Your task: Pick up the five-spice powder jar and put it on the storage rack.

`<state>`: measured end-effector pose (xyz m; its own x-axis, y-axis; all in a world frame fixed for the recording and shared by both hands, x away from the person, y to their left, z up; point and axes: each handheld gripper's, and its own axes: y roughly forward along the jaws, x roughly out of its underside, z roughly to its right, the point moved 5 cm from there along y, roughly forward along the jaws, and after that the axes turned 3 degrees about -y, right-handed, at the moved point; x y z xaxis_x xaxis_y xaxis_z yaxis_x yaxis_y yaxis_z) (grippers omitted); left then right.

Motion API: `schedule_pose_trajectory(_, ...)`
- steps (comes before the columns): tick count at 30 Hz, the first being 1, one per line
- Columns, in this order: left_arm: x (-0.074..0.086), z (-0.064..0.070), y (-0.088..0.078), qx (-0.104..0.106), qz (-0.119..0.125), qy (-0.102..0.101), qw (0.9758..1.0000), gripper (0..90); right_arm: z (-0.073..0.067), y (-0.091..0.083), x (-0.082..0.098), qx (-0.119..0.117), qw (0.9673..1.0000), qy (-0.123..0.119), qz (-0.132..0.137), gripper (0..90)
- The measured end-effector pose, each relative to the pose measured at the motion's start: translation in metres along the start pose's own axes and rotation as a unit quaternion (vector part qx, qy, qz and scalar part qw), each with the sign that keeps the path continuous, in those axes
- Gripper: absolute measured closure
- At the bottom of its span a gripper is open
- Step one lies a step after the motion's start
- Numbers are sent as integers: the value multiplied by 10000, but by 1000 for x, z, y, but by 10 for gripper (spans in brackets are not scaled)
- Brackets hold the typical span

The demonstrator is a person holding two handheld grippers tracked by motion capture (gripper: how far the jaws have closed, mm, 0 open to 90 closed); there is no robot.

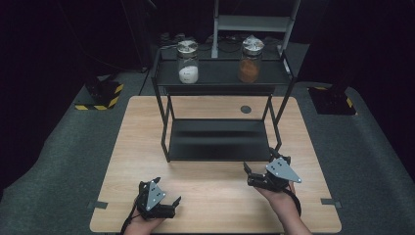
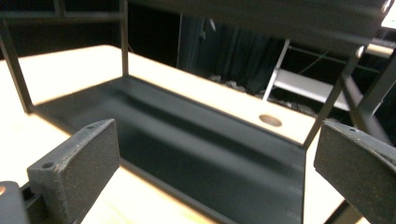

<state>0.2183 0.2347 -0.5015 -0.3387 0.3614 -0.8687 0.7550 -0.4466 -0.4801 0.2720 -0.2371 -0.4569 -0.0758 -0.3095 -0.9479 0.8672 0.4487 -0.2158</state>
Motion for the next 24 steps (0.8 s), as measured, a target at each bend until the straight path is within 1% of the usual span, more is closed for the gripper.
schedule_pose_trajectory(6,0,0,0,-3,-5,-5,10000,9,-4,-2,16,40,9996,-101,-279,0)
schedule_pose_trajectory(15,-1,1,0,-18,-24,44,10000,9,-6,-7,38,71,9974,-183,-692,0)
schedule_pose_trajectory(20,-1,2,0,-34,-32,63,10000,9,-4,-12,47,94,9966,-165,-802,0)
schedule_pose_trajectory(24,-1,3,0,-60,-38,97,9999,9,-5,-15,52,93,9954,-233,-920,0)
